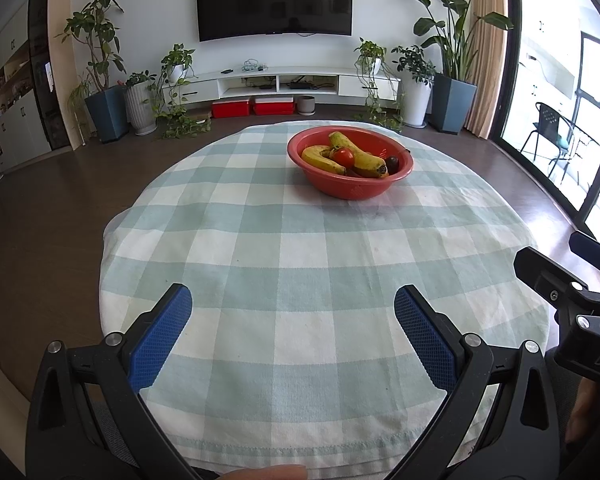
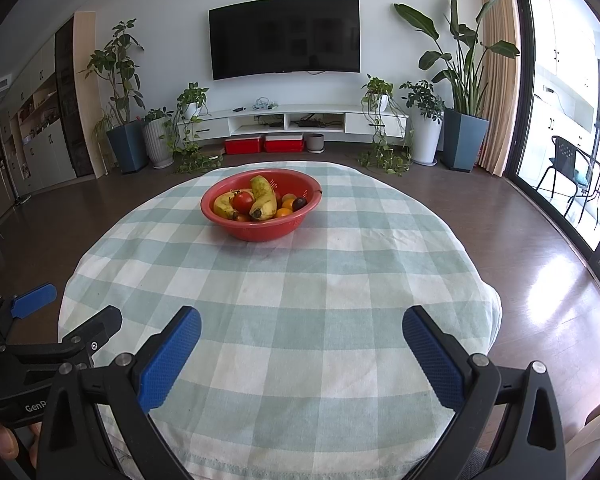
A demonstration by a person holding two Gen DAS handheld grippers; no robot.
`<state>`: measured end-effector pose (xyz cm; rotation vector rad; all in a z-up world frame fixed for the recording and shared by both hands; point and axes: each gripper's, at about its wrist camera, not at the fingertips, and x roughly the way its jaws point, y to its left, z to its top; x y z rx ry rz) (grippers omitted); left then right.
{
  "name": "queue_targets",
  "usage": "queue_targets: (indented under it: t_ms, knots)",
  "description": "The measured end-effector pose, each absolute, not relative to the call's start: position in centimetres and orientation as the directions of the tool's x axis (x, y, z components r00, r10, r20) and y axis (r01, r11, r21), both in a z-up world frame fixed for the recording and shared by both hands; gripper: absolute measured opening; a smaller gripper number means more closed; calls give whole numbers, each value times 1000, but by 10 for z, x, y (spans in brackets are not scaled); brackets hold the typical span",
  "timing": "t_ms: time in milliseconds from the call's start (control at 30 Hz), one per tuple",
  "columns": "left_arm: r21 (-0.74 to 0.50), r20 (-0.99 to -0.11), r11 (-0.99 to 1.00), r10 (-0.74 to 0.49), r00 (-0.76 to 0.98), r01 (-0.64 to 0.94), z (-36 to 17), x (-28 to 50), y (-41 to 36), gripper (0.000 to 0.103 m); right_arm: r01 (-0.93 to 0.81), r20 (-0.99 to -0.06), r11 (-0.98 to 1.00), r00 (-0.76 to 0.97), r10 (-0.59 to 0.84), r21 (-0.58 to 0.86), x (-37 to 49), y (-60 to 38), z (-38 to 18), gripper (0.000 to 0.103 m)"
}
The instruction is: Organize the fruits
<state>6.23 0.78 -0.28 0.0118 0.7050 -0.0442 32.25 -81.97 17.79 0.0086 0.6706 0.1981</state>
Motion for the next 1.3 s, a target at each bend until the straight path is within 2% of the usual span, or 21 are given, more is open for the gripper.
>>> queue_targets:
  t_ms: [1300]
  knots:
    - [-16,-657,999,-47,752,48,-4,62,8,103,-179,-623,981,761,184,71,322,-819,181,103]
